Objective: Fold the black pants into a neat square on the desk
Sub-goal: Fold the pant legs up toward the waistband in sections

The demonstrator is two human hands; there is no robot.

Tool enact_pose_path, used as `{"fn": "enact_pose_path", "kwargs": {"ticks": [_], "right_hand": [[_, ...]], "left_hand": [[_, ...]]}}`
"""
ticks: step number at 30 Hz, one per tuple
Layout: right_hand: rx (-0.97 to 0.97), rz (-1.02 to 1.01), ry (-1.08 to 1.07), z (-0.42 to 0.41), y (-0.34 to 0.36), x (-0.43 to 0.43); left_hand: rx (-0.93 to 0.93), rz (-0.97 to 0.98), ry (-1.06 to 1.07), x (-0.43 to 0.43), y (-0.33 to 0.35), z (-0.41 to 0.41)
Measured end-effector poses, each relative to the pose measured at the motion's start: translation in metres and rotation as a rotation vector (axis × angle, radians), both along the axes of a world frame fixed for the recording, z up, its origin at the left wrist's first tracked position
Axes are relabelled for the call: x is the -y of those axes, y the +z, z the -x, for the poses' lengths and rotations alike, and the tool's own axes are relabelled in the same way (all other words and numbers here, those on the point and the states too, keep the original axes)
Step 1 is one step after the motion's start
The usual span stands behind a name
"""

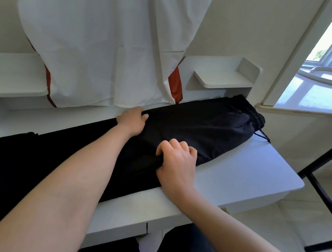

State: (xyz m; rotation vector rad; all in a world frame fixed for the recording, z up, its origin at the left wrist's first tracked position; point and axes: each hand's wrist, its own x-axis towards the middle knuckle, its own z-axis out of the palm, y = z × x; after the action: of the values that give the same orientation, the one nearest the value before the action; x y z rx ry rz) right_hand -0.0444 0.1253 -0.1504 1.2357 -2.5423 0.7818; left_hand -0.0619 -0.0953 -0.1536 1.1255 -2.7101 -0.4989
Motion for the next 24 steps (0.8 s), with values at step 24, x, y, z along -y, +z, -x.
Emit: {"fn": "enact_pose_path", "kwargs": {"ticks": [24], "right_hand": [[-0.006,-0.474,0.285,-0.005,0.03,-0.029]], "left_hand": [[-0.184,-0.025,-0.064,0.012,0.0,0.007]]}}
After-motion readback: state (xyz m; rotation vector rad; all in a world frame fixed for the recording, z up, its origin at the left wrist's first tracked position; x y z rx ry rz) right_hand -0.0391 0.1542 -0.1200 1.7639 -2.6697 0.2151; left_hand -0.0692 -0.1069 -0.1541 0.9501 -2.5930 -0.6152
